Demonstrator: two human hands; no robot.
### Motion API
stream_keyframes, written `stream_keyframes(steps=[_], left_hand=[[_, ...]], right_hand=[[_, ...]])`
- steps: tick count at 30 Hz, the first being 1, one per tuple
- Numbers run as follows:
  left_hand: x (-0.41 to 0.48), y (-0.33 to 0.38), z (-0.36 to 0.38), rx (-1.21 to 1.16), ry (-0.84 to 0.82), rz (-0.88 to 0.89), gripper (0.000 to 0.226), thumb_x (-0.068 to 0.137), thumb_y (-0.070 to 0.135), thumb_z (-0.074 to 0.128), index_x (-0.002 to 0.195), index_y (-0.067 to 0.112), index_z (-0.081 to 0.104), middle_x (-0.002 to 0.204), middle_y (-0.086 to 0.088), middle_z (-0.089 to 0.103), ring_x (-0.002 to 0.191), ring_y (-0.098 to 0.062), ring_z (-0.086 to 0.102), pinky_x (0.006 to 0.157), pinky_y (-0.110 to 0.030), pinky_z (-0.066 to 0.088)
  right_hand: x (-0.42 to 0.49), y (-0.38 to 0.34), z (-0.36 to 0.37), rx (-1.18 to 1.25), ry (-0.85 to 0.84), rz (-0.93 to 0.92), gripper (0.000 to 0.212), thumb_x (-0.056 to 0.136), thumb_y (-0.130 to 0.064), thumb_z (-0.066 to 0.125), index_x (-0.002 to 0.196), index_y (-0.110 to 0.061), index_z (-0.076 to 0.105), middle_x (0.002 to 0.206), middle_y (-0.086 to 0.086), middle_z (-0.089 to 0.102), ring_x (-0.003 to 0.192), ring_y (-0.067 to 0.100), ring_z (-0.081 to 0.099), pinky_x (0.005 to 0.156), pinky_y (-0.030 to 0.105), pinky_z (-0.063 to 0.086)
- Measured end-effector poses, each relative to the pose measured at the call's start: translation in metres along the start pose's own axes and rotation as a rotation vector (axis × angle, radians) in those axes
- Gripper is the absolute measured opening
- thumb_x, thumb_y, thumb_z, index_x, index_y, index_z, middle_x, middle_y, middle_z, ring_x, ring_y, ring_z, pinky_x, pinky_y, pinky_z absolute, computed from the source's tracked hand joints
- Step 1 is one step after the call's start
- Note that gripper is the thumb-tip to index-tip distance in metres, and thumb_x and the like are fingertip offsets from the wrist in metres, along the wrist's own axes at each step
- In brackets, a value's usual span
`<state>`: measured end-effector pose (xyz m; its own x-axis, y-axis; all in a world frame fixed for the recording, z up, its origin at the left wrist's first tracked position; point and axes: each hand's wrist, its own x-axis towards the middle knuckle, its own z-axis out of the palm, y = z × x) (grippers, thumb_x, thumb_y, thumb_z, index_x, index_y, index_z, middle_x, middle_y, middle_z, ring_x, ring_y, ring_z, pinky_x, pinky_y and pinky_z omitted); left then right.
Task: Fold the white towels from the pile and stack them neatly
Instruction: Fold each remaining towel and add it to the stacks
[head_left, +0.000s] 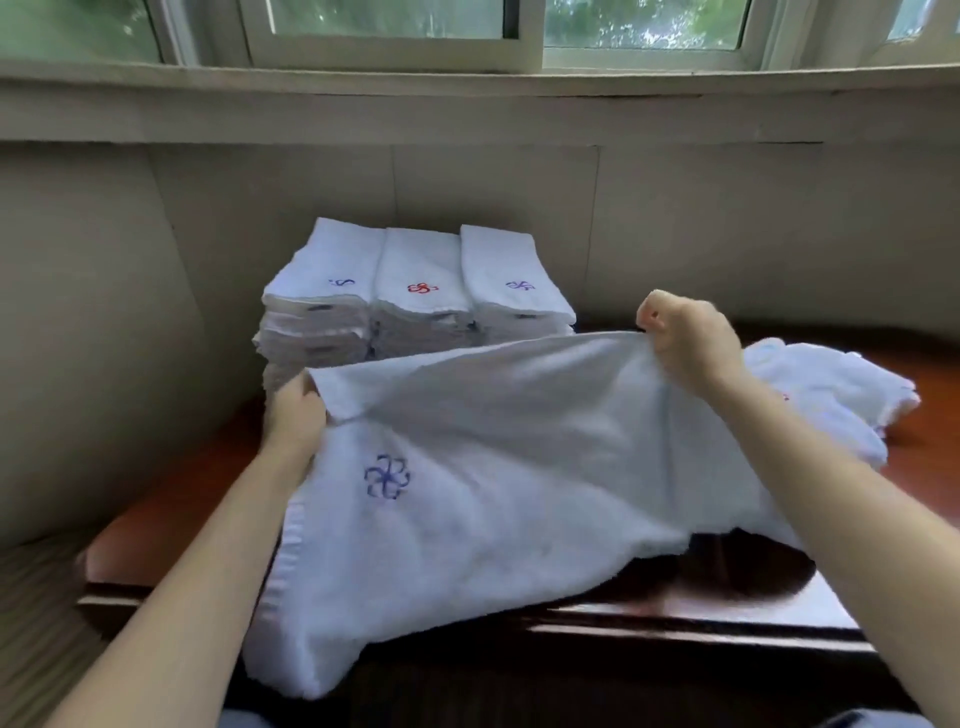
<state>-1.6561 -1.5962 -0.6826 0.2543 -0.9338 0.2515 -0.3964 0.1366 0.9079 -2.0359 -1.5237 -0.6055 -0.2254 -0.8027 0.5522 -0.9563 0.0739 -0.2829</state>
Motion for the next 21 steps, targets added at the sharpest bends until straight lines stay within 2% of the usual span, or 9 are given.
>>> stream_keyframes(steps=[1,3,5,7,9,12,15,19,21], left_hand=[[-0.002,-0.007,0.002,0.14,0.074,-0.048,0.023,0.097,0.012,0.042,0.11,0.013,0.061,0.12,-0.017,0.061,0.1,-0.03,0.055,0.071,-0.03,0.04],[-0.005,-0.024,0.005,0.393,0.103,-0.177,0.034,0.101,0.023,0.039,0.131,0.012,0.05,0.133,-0.02,0.051,0.116,-0.038,0.05,0.088,-0.039,0.039],[-0.004,-0.031,0.007,0.493,0.023,-0.261,0.046,0.101,0.032,0.039,0.141,0.01,0.037,0.141,-0.021,0.041,0.126,-0.041,0.041,0.1,-0.045,0.035],[-0.004,-0.031,0.012,0.548,-0.09,-0.232,0.048,0.099,0.031,0.043,0.142,0.01,0.035,0.143,-0.02,0.038,0.128,-0.041,0.039,0.102,-0.043,0.035],[-0.007,-0.033,0.019,0.647,-0.24,-0.213,0.051,0.096,0.03,0.047,0.142,0.012,0.034,0.144,-0.017,0.036,0.129,-0.039,0.038,0.103,-0.04,0.035],[-0.009,-0.038,0.021,0.798,-0.328,-0.224,0.062,0.09,0.038,0.054,0.142,0.013,0.031,0.142,-0.014,0.035,0.13,-0.036,0.035,0.105,-0.041,0.036],[-0.006,-0.045,0.016,0.782,-0.329,-0.186,0.075,0.084,0.046,0.062,0.145,0.017,0.029,0.142,-0.012,0.038,0.13,-0.035,0.034,0.104,-0.038,0.033],[-0.005,-0.049,0.006,0.736,-0.448,-0.134,0.086,0.078,0.052,0.069,0.147,0.03,0.024,0.141,-0.009,0.037,0.131,-0.033,0.029,0.103,-0.04,0.03],[-0.007,-0.049,0.003,0.738,-0.476,-0.109,0.086,0.077,0.05,0.07,0.147,0.032,0.023,0.139,-0.009,0.036,0.129,-0.032,0.027,0.101,-0.041,0.031]], right_hand=[[0.001,-0.003,0.016,-0.106,-0.061,-0.049,0.022,0.093,-0.019,0.054,0.114,-0.015,0.06,0.108,0.012,0.063,0.094,0.033,0.053,0.074,0.036,0.041],[-0.007,-0.004,0.042,-0.263,-0.17,-0.133,0.037,0.094,-0.033,0.053,0.129,-0.019,0.05,0.121,0.01,0.058,0.106,0.033,0.053,0.084,0.039,0.041],[-0.028,0.003,0.061,-0.312,-0.197,-0.162,0.04,0.095,-0.039,0.049,0.13,-0.021,0.048,0.12,0.008,0.058,0.105,0.032,0.055,0.085,0.04,0.042],[-0.057,0.019,0.077,-0.343,-0.241,-0.146,0.036,0.096,-0.038,0.044,0.127,-0.021,0.049,0.117,0.007,0.059,0.102,0.031,0.056,0.083,0.039,0.045],[-0.078,0.034,0.088,-0.356,-0.364,-0.095,0.036,0.098,-0.037,0.037,0.128,-0.02,0.047,0.121,0.008,0.055,0.103,0.032,0.056,0.085,0.039,0.045],[-0.079,0.039,0.088,-0.178,-0.419,0.027,0.049,0.095,-0.032,0.046,0.142,-0.021,0.034,0.134,0.014,0.045,0.112,0.036,0.053,0.091,0.042,0.044],[-0.074,0.037,0.088,-0.131,-0.42,0.095,0.06,0.091,-0.029,0.053,0.145,-0.022,0.028,0.13,0.019,0.048,0.112,0.036,0.053,0.09,0.042,0.043],[-0.079,0.035,0.084,-0.127,-0.435,0.117,0.05,0.091,-0.032,0.052,0.138,-0.019,0.039,0.12,0.015,0.057,0.107,0.032,0.056,0.086,0.038,0.043],[-0.077,0.033,0.079,-0.134,-0.362,0.099,0.039,0.087,-0.033,0.056,0.122,-0.016,0.049,0.109,0.009,0.059,0.099,0.028,0.057,0.082,0.036,0.043]])
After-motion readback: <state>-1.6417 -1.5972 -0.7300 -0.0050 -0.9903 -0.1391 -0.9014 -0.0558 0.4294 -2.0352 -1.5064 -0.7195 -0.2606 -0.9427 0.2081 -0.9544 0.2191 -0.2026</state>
